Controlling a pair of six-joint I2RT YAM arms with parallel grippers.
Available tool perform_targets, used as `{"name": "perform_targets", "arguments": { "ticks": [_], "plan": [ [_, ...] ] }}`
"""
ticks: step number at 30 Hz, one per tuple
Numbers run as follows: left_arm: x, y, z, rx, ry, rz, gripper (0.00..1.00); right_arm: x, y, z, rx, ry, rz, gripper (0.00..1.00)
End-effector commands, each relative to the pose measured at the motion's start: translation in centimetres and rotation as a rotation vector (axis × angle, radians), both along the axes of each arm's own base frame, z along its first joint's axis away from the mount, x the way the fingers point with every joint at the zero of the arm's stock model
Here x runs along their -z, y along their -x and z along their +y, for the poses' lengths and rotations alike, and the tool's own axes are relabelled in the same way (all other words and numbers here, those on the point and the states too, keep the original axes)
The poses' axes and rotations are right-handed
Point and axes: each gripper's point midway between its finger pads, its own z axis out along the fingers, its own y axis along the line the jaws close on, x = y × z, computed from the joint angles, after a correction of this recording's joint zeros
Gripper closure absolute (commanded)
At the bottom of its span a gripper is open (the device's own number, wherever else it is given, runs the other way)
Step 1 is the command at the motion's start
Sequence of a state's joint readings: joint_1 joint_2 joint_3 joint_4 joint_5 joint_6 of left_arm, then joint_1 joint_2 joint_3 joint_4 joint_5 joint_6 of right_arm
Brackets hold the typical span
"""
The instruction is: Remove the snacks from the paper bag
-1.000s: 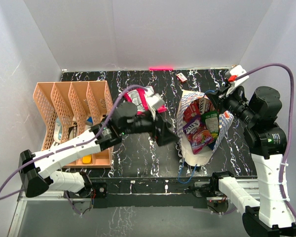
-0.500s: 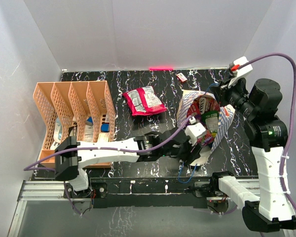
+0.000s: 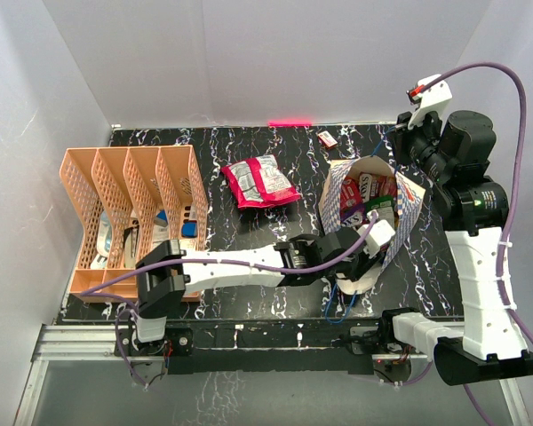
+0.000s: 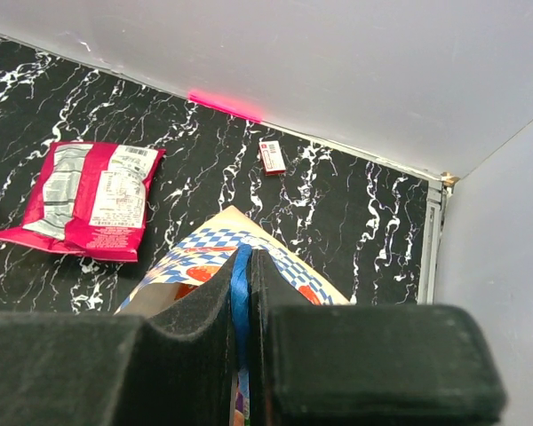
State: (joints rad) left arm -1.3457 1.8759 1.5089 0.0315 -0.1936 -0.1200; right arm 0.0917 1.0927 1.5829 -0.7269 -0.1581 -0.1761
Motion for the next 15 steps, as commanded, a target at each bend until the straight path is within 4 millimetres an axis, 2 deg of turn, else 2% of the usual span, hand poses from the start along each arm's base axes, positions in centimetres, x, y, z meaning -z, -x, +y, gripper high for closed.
{"name": "perform_targets", "arguments": {
  "ticks": [1, 8, 9, 11, 15],
  "plan": [
    [0.0, -1.3, -0.7, -0.026, -0.002, -0.088, 0.66, -4.7, 0.1, -0.6, 0.032, 0.007, -0.158, 0.92],
    [4.0, -3.1, -1.6, -0.070, -0.065, -0.157, 0.68, -6.1, 1.1, -0.4, 0.019, -0.010, -0.186, 0.92],
    [4.4, -3.3, -1.8, -0.072, -0.072, -0.166, 0.66, -6.1, 1.3, -0.4, 0.017, -0.011, -0.188, 0.92],
    [5.0, -3.6, -2.1, -0.077, -0.071, -0.178, 0.53, -6.2, 1.5, -0.4, 0.015, -0.011, -0.189, 0.92],
    [6.6, -4.5, -2.4, -0.104, -0.080, -0.219, 0.50, -6.5, 2.1, -0.3, 0.009, -0.018, -0.199, 0.93]
  ]
}}
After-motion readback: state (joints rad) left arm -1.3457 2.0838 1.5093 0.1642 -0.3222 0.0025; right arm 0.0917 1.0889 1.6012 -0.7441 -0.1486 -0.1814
